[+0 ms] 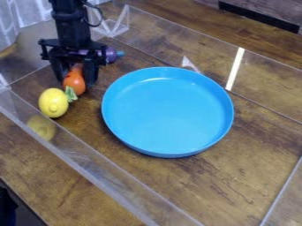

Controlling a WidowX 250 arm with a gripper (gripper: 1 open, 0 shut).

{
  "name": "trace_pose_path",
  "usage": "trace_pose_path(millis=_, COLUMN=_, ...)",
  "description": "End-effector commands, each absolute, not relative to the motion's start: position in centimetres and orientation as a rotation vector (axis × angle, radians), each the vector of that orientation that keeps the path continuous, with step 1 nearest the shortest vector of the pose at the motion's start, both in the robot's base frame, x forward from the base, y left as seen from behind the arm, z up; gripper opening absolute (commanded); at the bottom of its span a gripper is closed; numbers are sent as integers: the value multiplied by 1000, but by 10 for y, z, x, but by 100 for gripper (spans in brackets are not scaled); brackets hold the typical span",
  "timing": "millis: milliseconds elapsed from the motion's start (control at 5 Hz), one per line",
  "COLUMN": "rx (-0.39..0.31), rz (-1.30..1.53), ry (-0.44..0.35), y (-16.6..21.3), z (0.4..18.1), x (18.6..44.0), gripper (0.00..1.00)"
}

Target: Move the carrot to the left side

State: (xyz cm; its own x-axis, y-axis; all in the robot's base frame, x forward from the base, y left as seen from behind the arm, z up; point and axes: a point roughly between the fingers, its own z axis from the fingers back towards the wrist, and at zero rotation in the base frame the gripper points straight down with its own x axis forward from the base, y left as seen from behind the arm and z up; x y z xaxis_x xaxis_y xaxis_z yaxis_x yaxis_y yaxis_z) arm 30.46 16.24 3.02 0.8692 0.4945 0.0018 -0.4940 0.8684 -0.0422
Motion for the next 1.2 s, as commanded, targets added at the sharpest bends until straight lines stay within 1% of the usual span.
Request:
trace_pose_path(millis=0, rx=-24, rz=520, ry=-67, y=174, z=39, x=310, gripper=0)
trace_pose_path(millis=400, rx=-21, rz=512, ry=-77, y=176, z=32, x=311, gripper=0)
trace_pose_path(millis=1000, rx=-14, rz=507, ry=-98, y=180, z=30, x=311, gripper=0)
